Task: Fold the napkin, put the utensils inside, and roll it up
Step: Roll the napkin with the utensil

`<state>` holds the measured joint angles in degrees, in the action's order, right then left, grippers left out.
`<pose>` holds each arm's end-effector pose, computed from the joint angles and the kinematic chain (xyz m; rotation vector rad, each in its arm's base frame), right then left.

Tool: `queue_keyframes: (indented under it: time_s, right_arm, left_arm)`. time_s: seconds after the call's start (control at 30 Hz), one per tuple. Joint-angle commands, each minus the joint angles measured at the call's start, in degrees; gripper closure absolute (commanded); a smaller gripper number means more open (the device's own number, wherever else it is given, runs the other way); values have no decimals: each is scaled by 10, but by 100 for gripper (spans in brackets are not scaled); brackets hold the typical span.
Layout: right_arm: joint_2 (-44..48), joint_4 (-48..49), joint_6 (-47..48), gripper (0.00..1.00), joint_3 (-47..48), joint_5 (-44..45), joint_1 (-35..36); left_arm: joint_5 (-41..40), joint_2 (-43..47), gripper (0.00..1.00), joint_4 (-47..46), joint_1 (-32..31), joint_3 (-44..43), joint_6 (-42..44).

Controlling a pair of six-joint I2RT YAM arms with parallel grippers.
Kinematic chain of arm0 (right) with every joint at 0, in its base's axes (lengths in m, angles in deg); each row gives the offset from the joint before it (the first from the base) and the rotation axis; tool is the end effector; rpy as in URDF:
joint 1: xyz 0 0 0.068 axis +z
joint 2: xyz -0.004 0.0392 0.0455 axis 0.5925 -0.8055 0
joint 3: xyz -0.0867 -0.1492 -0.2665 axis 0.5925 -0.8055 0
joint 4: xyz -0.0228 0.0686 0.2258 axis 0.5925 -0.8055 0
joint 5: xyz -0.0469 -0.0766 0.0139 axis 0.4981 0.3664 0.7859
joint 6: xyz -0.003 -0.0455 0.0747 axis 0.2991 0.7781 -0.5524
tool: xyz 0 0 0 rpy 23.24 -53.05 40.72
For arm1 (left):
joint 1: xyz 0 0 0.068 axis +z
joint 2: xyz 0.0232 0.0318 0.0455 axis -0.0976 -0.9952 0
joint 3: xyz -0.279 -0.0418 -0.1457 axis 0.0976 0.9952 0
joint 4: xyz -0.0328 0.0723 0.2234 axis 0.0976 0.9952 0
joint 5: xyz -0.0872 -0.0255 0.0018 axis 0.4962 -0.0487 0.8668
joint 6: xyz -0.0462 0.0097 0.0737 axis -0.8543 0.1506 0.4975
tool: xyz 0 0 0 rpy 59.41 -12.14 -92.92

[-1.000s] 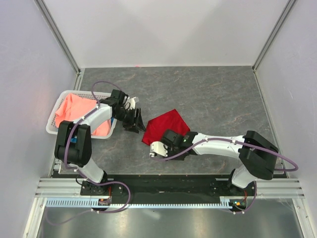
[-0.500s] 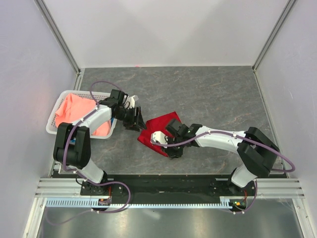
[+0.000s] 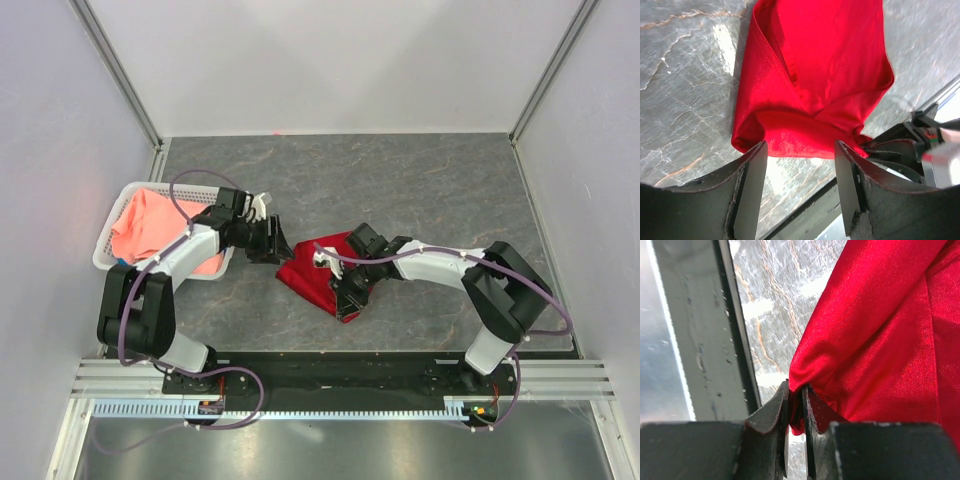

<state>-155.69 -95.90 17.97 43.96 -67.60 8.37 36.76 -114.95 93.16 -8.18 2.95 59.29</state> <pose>0.1848 0.2543 0.1962 -1.5342 2.2383 1.1231 0.2685 -0.1094 0.2320 0.0852 2.6682 -0.9491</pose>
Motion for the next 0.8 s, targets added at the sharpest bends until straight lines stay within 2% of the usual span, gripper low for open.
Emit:
queue_keyframes:
  time_s: [0.0,0.17,0.43,0.77]
  right_arm:
    - [-32,20,-46,92,-16,-54,-14]
    - [-45,48,-76,93,-29,-69,-19]
    - [-59,95,-120,93,-57,-93,-46]
    - [-101,119,-145,93,-59,-121,-71]
  left_arm:
    - [-25,45,37,-86,3,37,-77]
    - [-28,42,36,-134,2,65,-100]
    - [-61,1,32,-150,2,57,-86]
    - [-46,-64,28,-224,-5,37,-72]
